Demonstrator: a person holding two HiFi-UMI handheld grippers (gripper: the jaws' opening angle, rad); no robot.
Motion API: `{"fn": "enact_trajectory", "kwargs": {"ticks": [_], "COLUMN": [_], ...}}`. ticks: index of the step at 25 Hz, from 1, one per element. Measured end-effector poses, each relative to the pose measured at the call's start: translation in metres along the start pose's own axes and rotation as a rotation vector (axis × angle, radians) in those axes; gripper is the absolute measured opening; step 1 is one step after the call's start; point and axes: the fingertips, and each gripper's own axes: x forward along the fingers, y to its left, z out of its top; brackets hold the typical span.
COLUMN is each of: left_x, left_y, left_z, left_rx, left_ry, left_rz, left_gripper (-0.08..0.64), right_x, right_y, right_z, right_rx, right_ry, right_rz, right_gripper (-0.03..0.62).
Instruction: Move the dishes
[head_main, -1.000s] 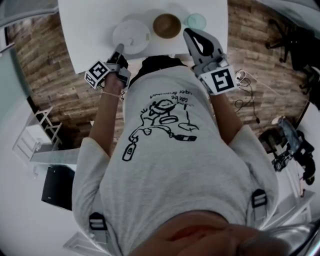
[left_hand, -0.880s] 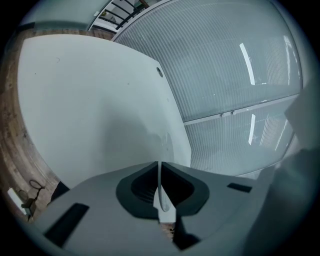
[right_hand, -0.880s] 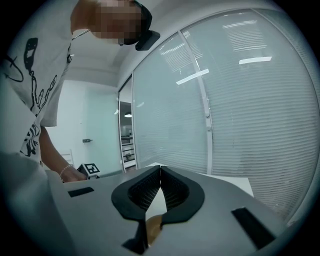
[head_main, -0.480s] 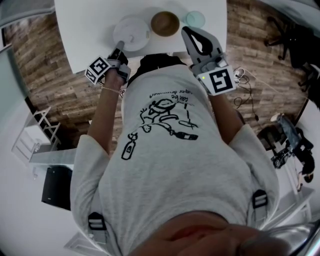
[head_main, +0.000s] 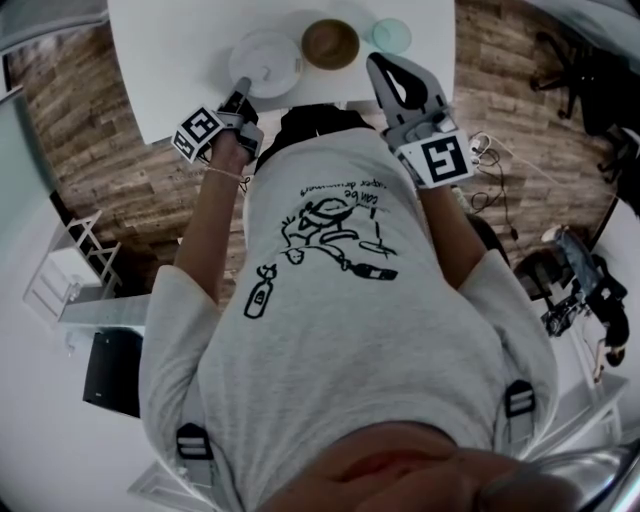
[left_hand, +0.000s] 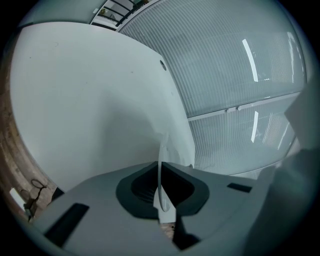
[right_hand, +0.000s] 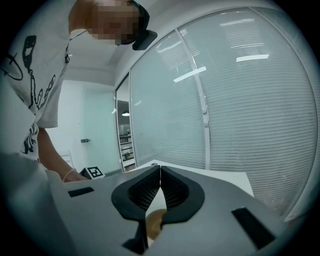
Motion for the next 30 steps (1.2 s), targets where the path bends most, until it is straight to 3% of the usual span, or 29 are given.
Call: {"fn": "enact_trajectory", "kwargs": {"ticks": [15, 30], "left_x": [0.007, 0.012], "left_y": [0.007, 0.020], "left_z": [0.001, 0.003], "left_rx": [0.007, 0.092], "left_ry": [-0.017, -0.004], "left_rz": [0.036, 0.158], "left_gripper": [0.011, 0.040], "right_x": [-0.003, -0.001], "right_y": [-0.002, 0.000], "right_z": [-0.009, -0.016], "right_rx": [0.026, 0.056], "right_ry": [0.011, 0.018], "right_rz": [-0.002, 0.013], "right_gripper": [0.035, 0.035]}}
